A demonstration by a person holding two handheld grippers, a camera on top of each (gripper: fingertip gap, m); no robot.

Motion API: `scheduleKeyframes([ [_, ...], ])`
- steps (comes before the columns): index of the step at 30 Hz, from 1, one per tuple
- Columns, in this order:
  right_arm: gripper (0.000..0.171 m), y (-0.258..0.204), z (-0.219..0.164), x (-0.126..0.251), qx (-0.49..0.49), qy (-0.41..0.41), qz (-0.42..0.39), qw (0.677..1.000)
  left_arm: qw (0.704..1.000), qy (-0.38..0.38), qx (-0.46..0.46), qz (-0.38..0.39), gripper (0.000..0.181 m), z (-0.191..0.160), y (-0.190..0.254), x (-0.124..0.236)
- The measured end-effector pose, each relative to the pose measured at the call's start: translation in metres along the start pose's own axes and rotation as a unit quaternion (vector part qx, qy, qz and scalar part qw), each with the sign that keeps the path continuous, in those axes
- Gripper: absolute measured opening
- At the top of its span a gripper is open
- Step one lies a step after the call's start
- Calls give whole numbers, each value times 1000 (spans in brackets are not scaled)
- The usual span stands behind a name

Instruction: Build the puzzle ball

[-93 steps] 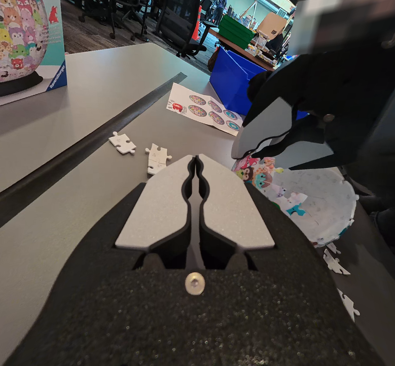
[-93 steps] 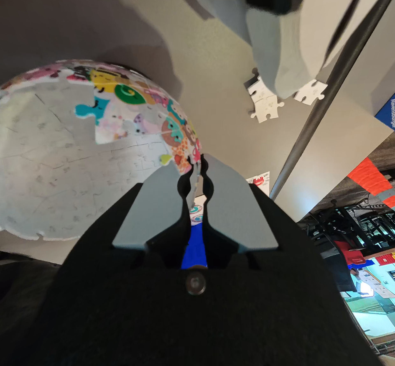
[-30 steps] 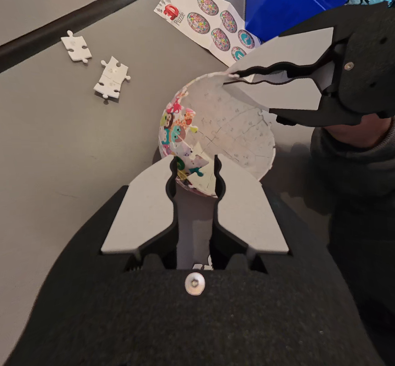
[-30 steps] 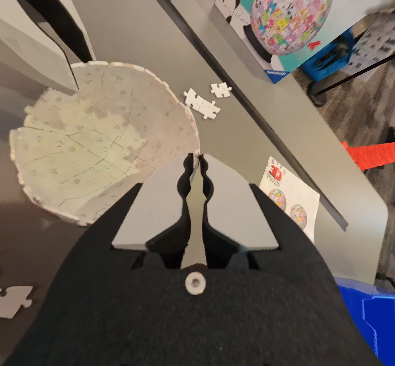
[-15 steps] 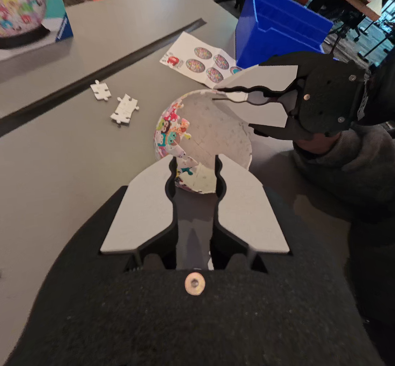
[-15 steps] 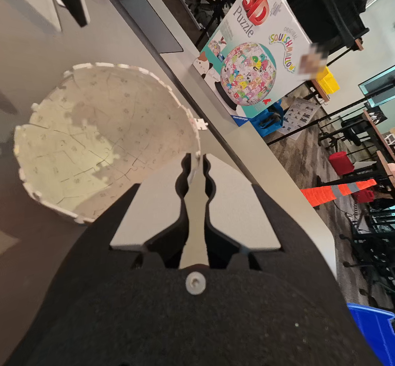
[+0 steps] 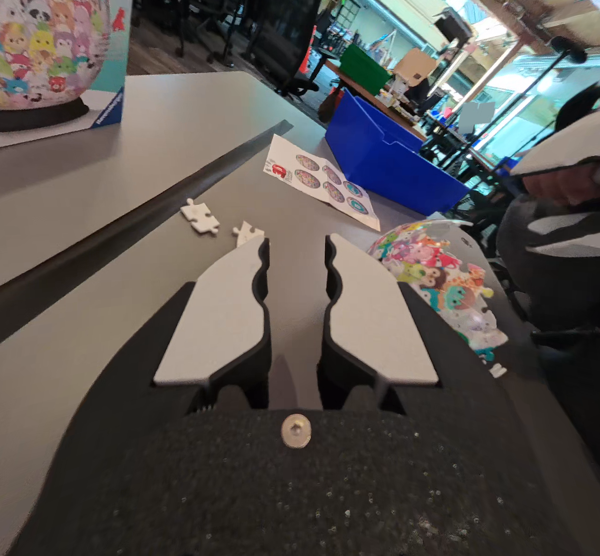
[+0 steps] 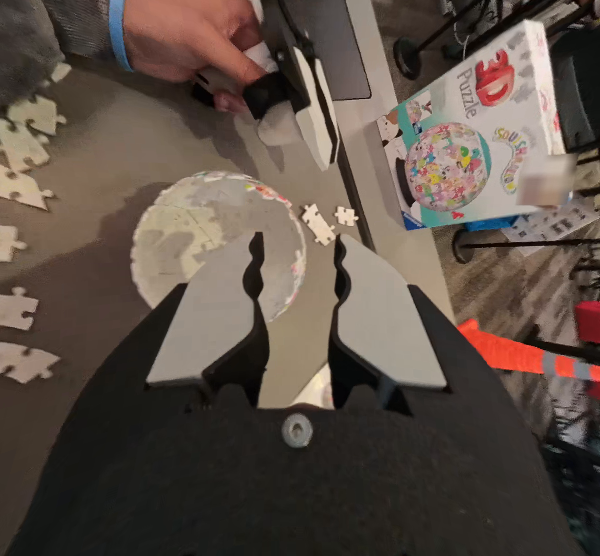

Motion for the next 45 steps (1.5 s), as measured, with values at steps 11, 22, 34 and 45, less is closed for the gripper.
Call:
scheduleKeyframes([
  [11, 24, 7, 4, -60, 157, -181, 49, 970, 995, 26, -65, 68, 29, 1, 5, 30],
  [22, 10, 5, 4, -68, 164, -199, 53, 965, 997, -15, -68, 31, 29, -8, 20, 15],
  [34, 20, 4, 12, -62, 194, -212, 97, 953, 998, -10, -58, 4, 27, -8, 24, 12],
  [45, 20, 3, 22, -76, 235, -254, 124, 930, 997, -26, -76, 10, 25, -10, 28, 8],
])
Point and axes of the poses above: each gripper's, where its closed fingertips meet, x back along the fingers, z out of its top, y = z × x across the jaws, the point moved 8 cm from there along x, back along the fingers, and after that the axes turned 10 degrees about -x, right-handed, at the moved point
